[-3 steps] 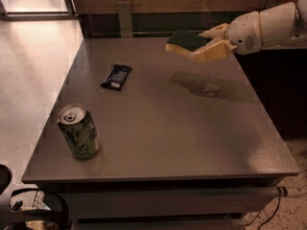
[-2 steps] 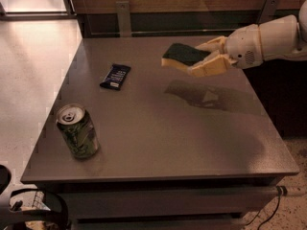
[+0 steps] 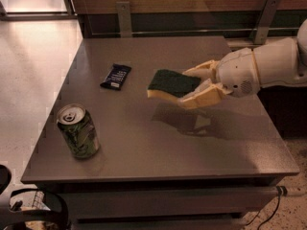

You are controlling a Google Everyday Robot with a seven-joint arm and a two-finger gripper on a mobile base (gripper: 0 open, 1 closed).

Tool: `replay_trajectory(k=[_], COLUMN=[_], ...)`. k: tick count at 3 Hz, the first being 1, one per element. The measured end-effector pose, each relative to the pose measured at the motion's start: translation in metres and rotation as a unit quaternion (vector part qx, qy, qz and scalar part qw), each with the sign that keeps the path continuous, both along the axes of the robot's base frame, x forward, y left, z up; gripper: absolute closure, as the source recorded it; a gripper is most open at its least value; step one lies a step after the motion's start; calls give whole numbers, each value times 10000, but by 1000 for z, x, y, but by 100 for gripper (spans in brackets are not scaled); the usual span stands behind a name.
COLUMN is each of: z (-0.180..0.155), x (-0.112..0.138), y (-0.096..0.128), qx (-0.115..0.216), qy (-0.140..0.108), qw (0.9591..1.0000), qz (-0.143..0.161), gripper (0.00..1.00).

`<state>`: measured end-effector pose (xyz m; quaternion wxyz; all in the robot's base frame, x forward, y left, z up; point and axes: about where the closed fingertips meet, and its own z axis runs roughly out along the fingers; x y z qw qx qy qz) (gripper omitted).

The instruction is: Move sponge near green can

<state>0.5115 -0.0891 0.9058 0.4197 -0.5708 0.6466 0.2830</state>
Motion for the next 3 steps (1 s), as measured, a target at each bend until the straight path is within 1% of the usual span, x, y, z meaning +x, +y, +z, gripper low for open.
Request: replay_trajectory(k=[1, 2, 3], z=[-7, -9, -9], x=[-20, -25, -25], y=[25, 31, 31], qx=[-63, -81, -81], qy=[46, 75, 75], qw=[9984, 9972, 9972], qz=[569, 735, 736], gripper=[100, 100, 100])
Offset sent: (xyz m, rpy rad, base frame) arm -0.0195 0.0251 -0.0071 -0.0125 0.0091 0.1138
